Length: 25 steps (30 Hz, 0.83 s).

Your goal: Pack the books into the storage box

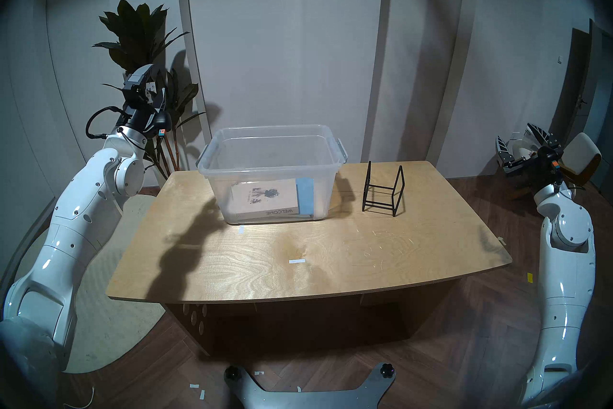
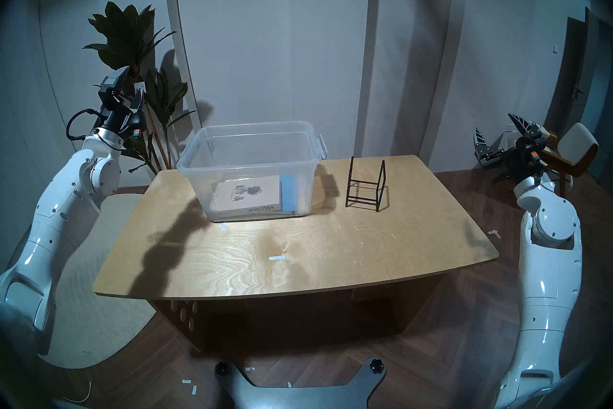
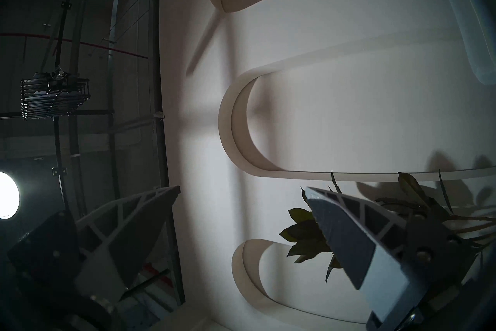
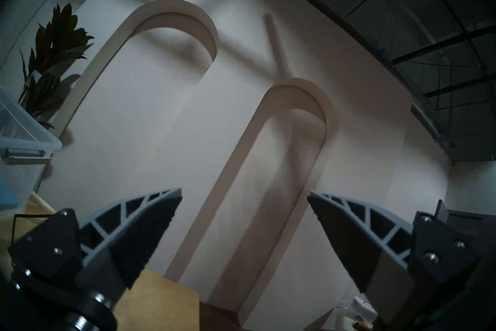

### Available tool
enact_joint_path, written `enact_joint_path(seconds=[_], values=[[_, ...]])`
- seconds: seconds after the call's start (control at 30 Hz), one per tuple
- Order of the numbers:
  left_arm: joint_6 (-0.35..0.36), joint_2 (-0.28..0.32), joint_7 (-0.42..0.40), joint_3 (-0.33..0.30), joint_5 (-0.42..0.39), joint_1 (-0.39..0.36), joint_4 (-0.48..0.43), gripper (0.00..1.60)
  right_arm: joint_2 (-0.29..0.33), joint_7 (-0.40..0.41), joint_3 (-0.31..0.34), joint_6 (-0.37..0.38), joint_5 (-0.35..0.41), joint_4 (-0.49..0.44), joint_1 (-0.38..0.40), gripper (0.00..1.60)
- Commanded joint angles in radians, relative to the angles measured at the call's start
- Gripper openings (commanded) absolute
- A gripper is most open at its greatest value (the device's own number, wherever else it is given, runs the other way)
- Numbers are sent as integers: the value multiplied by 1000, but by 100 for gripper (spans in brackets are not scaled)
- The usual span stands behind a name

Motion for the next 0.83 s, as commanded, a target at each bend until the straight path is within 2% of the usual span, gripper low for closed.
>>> enact_joint_path(seconds=[0.0,0.03,0.07,0.13,0.27,0.37,0.47,0.53,0.67,0.8], values=[[59,-27,32,-37,-16,1,-26,160,24,43,-8,113,46,-62,2,160],[72,-31,36,-40,-17,4,-31,160,30,52,-6,159,54,-75,1,160],[72,-31,36,-40,-17,4,-31,160,30,52,-6,159,54,-75,1,160],[86,-35,40,-42,-19,8,-36,160,37,60,-4,220,62,-92,-1,160],[98,-37,42,-43,-19,11,-40,160,43,65,-2,279,68,-108,-3,160],[110,-38,43,-43,-20,13,-44,160,51,68,1,362,73,-130,-3,160],[114,-38,43,-43,-21,14,-46,160,53,68,1,397,74,-139,-3,160],[119,-38,42,-42,-22,15,-48,160,56,69,3,467,72,-156,1,160],[122,-37,42,-41,-22,16,-50,160,57,71,4,520,67,-169,6,160],[125,-36,42,-41,-23,16,-51,160,58,71,4,540,66,-172,9,160]])
